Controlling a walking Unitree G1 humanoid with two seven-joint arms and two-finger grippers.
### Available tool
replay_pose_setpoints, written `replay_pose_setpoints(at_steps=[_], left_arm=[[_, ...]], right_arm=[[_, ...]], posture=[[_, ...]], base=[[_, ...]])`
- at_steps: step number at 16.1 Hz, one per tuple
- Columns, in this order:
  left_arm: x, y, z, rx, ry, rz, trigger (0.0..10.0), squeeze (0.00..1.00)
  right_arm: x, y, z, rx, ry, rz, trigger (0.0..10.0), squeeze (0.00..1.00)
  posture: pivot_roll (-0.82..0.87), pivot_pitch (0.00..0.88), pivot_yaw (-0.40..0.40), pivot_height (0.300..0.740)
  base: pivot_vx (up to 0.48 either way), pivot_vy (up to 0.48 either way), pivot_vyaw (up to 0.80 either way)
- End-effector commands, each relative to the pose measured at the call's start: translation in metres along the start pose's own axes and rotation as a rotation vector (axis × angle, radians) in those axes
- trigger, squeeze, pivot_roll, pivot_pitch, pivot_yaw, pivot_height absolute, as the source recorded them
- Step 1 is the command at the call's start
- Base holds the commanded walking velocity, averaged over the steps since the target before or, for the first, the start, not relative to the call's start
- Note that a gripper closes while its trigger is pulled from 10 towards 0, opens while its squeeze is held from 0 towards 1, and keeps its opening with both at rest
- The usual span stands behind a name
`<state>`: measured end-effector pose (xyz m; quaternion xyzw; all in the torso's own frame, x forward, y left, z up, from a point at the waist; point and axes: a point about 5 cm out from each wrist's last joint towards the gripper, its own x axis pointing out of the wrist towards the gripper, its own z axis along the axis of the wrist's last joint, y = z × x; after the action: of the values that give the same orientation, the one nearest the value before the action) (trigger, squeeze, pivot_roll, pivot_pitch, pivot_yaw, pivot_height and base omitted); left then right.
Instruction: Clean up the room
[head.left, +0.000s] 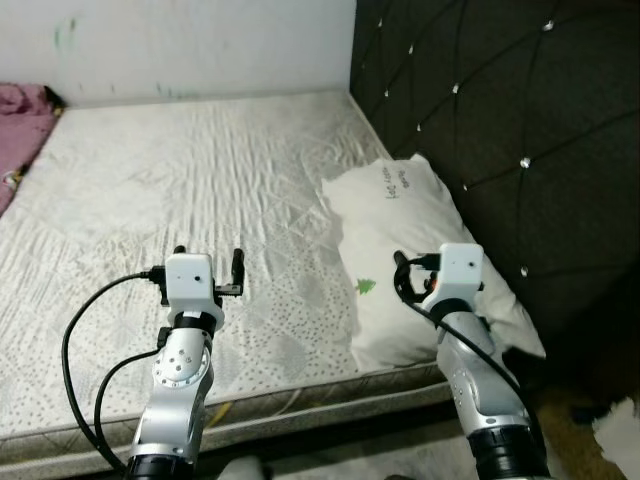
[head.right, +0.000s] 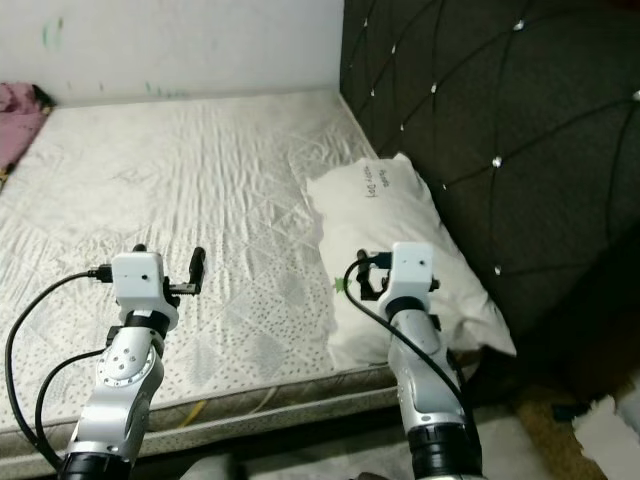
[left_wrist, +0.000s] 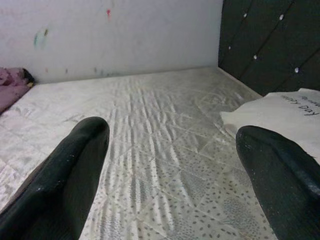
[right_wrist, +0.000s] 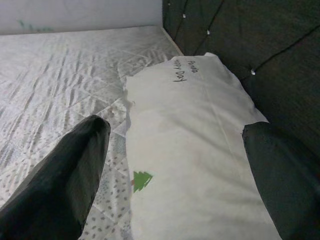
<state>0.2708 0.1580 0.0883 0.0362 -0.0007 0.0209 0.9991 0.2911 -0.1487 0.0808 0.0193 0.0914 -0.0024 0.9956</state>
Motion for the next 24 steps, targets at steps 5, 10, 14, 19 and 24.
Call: replay_pose_setpoints(at_steps=[5,10,14,19,24], left_arm=[[-0.0003,0.0077,-0.0009,-0.01,0.012,0.035,10.0,0.0],[0.0002,0.0075,-0.0007,-0.01,0.009,0.034,10.0,0.0],[0.0018,0.0069,-0.0005,-0.011,0.01,0.034,10.0,0.0],[0.0028,0.0067,0.0009,-0.004,-0.003,0.034,10.0,0.0],[0.0033,0.0044,0.0017,-0.016,-0.01,0.02,10.0,0.0]], right_arm=[[0.0008,0.0097,0.0071,-0.029,-0.038,0.063,10.0,0.0],[0.0009,0.0101,0.0068,-0.026,-0.033,0.07,10.0,0.0],[0.0022,0.0106,0.006,-0.024,-0.025,0.073,10.0,0.0],[0.0027,0.0126,0.0052,-0.027,-0.018,0.082,10.0,0.0],[0.003,0.0146,0.0051,-0.031,-0.018,0.091,10.0,0.0]], posture=[[0.03,0.0,-0.003,0.74],[0.02,0.0,-0.003,0.74],[0.02,0.0,-0.003,0.74],[0.02,0.0,-0.003,0.74],[0.02,0.0,-0.003,0.74]], base=[[0.0,0.172,0.12],[0.0,0.48,0.57],[0.0,0.48,0.0],[0.0,0.384,0.0],[0.0,0.0,0.0]])
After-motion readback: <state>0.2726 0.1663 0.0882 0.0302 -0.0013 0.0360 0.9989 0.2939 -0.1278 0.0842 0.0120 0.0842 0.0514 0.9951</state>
